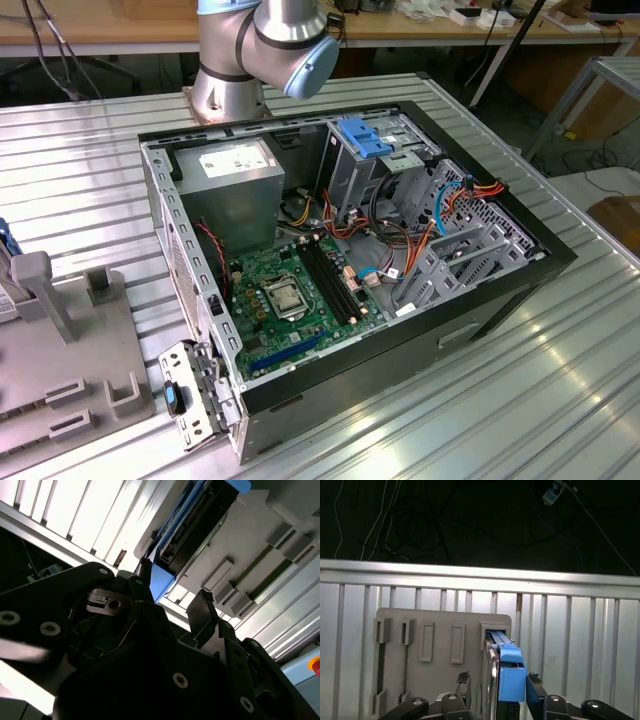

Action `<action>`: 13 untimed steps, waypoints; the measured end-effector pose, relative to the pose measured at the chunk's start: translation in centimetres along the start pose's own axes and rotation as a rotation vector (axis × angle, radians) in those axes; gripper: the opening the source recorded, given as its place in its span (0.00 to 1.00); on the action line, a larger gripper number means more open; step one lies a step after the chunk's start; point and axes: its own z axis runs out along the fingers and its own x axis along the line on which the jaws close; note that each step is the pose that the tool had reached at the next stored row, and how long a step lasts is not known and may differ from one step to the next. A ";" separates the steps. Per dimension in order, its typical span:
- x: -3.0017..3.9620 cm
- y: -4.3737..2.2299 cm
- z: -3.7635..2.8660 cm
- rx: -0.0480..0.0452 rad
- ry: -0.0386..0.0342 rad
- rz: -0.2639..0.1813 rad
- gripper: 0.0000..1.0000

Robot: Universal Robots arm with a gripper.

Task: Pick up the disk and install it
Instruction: 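Pick up the disk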

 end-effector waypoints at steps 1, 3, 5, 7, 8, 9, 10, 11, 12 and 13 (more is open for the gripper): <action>0.00 -0.01 0.13 0.0000 0.0000 0.000 0.56; -0.01 0.00 0.28 -0.0003 -0.0001 0.000 0.56; -0.01 0.00 0.50 -0.0001 -0.0002 0.000 0.56; -0.02 0.00 0.96 0.0000 -0.0002 0.000 0.56; -0.03 0.00 1.11 0.0001 -0.0002 0.000 0.56; -0.04 0.00 1.26 0.0001 -0.0002 0.000 0.56; -0.12 -0.01 1.48 0.0000 -0.0004 0.000 0.56; -0.16 -0.01 1.63 0.0002 -0.0008 0.000 0.56; -0.21 0.04 1.70 0.0010 -0.0009 0.000 0.56; -0.24 0.16 1.73 0.0034 -0.0007 0.000 0.56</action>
